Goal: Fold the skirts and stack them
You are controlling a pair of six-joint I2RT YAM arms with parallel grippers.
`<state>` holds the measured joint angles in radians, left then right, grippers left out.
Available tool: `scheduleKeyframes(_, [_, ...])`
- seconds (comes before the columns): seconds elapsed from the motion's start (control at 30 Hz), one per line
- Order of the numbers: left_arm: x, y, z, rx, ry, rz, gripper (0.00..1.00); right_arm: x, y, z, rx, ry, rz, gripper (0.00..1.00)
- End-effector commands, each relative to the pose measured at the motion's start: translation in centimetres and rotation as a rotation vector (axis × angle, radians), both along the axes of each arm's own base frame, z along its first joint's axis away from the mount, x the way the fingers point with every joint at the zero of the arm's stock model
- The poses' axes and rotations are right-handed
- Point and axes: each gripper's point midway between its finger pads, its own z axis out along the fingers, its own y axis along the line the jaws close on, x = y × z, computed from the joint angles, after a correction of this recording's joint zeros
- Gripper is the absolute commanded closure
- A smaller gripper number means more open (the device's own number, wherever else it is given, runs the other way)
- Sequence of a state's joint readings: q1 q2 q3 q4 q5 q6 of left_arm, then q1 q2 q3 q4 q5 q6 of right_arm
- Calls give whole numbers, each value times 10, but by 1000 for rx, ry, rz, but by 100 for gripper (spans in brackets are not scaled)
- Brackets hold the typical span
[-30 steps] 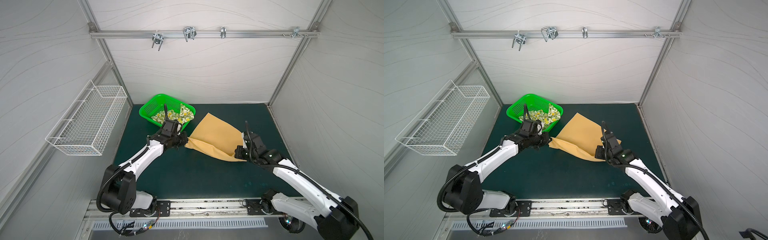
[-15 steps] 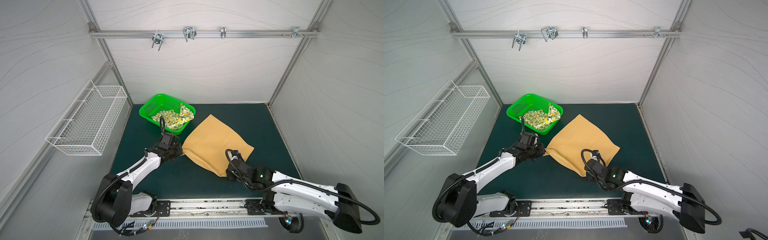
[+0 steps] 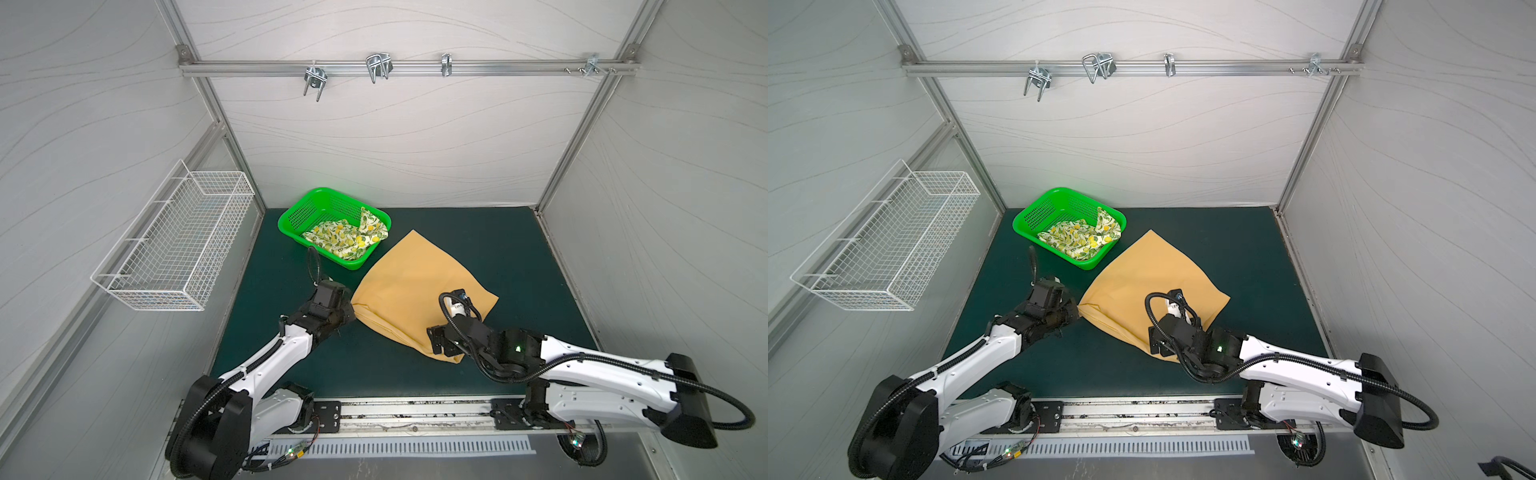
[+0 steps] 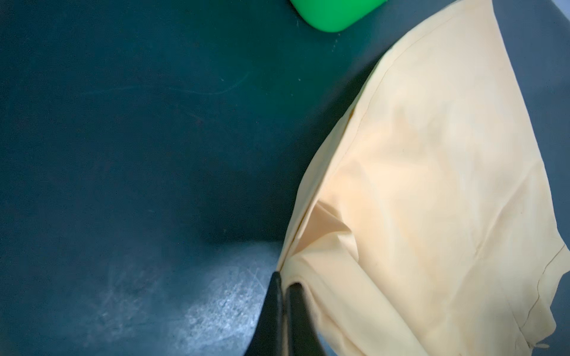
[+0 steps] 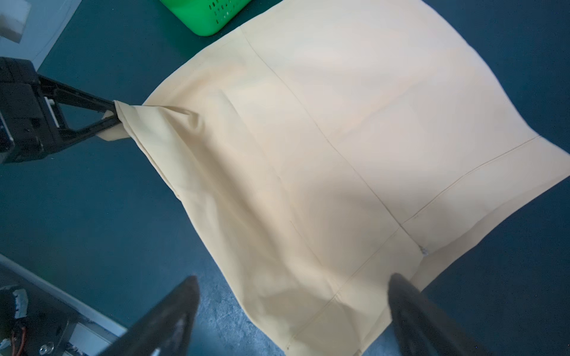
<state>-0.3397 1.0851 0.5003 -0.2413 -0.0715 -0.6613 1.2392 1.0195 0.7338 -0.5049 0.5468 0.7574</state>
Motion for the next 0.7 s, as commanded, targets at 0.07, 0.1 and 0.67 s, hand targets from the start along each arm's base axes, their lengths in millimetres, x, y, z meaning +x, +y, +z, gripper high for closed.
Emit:
scheduleKeyframes(0.07, [6, 12, 12, 27, -65, 35, 76, 22, -3, 10, -80, -82, -10, 1])
scheduleKeyframes(0.1, [6, 14, 14, 26, -70, 43, 63, 23, -2, 7, -91, -71, -5, 1])
scheduleKeyframes(0.67, [-33, 17, 50, -99, -66, 66, 1, 6, 23, -29, -158, 13, 236, 1])
